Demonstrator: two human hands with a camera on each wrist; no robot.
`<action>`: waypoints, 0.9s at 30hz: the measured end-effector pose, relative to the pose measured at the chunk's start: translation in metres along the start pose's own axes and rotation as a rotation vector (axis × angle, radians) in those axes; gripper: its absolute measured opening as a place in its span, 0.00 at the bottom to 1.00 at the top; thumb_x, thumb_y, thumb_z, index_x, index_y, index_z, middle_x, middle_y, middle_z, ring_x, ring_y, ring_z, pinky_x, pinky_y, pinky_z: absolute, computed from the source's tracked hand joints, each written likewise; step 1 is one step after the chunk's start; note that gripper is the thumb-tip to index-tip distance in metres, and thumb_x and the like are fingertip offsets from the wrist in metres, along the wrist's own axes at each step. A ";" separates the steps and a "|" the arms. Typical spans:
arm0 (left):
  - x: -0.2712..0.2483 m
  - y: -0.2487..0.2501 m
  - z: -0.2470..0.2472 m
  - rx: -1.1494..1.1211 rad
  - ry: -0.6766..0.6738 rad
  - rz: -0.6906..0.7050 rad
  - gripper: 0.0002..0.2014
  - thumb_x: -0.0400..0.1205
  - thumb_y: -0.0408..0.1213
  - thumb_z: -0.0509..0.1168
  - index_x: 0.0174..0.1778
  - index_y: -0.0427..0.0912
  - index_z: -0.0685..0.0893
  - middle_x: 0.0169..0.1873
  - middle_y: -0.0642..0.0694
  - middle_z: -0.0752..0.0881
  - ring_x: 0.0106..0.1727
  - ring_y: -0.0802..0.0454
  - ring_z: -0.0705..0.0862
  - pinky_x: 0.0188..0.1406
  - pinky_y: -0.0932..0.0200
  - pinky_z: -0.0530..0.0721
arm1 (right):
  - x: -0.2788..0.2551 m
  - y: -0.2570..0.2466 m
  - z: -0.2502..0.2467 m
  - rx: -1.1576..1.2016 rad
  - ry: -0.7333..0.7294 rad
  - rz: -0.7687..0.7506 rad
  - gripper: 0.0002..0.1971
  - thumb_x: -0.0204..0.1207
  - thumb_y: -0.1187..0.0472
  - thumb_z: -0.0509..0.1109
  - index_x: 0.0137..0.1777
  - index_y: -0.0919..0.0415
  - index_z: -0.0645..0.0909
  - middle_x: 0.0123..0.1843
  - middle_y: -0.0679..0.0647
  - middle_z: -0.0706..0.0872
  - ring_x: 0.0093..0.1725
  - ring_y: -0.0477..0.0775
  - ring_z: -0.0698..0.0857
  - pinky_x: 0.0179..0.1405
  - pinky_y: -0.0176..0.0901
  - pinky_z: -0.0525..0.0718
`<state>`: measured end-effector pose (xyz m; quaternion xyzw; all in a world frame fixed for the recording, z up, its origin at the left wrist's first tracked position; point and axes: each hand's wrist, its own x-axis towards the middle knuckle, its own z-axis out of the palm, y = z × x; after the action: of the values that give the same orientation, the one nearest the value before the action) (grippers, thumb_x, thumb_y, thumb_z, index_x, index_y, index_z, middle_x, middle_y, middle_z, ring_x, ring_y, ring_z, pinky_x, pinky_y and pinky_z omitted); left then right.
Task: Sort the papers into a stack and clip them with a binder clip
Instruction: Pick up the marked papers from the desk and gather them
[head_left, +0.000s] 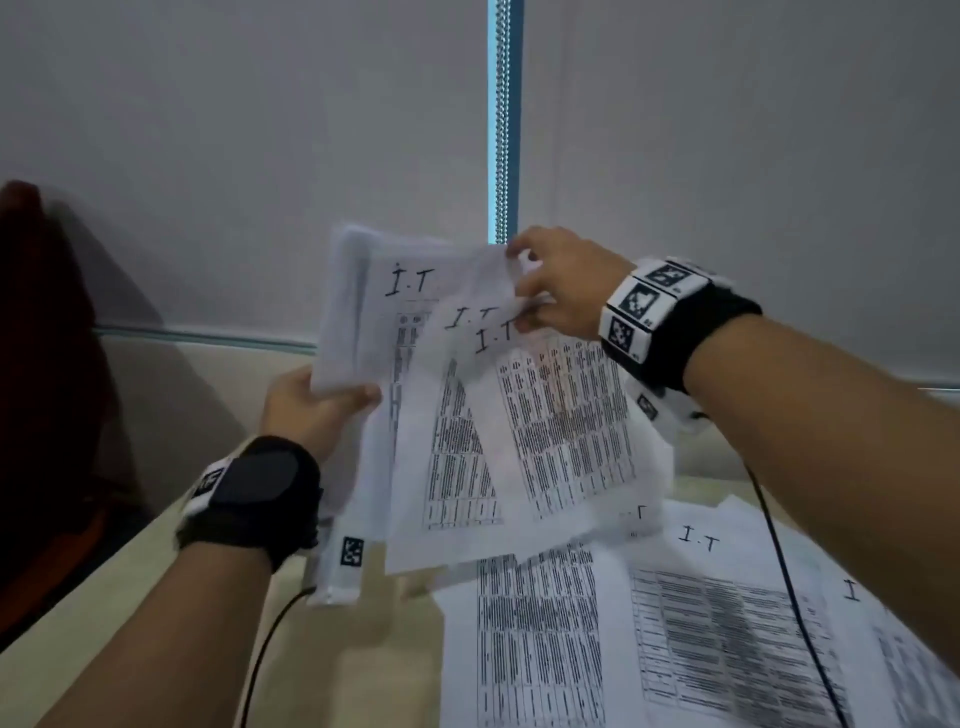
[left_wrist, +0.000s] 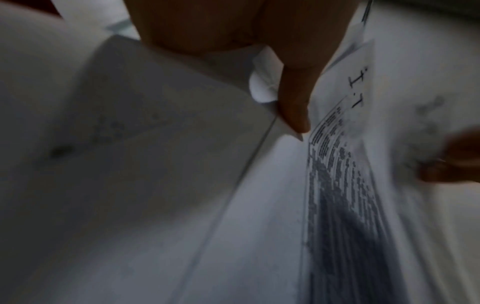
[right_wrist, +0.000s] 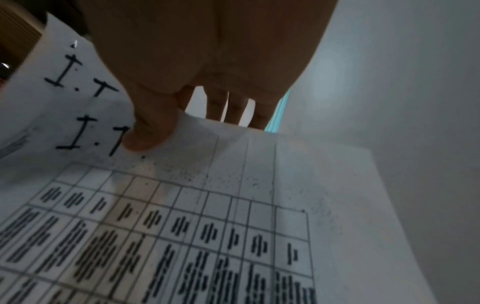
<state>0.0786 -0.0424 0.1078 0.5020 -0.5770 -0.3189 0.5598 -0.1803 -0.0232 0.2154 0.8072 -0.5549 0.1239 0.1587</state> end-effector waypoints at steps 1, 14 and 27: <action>-0.005 0.006 0.012 -0.025 -0.028 0.025 0.09 0.74 0.27 0.73 0.48 0.40 0.84 0.20 0.59 0.85 0.23 0.66 0.83 0.24 0.72 0.79 | 0.001 -0.003 -0.012 -0.048 0.050 -0.040 0.15 0.71 0.47 0.73 0.49 0.59 0.89 0.76 0.56 0.68 0.71 0.61 0.72 0.71 0.57 0.73; -0.051 0.013 0.097 -0.383 -0.328 -0.145 0.27 0.78 0.66 0.55 0.41 0.50 0.90 0.39 0.51 0.92 0.45 0.50 0.90 0.49 0.58 0.87 | -0.041 0.029 -0.044 -0.050 0.024 0.161 0.10 0.71 0.53 0.74 0.51 0.54 0.88 0.47 0.55 0.88 0.51 0.61 0.85 0.56 0.48 0.80; -0.047 0.032 0.119 -0.382 -0.148 -0.002 0.16 0.68 0.33 0.79 0.51 0.40 0.87 0.36 0.54 0.88 0.32 0.62 0.87 0.29 0.73 0.83 | -0.096 0.041 -0.037 0.185 0.708 0.242 0.49 0.57 0.36 0.77 0.78 0.48 0.61 0.75 0.50 0.69 0.75 0.56 0.69 0.76 0.61 0.64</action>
<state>-0.0496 -0.0124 0.1025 0.3625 -0.5450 -0.4591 0.6007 -0.2536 0.0598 0.2184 0.6540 -0.5437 0.4623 0.2509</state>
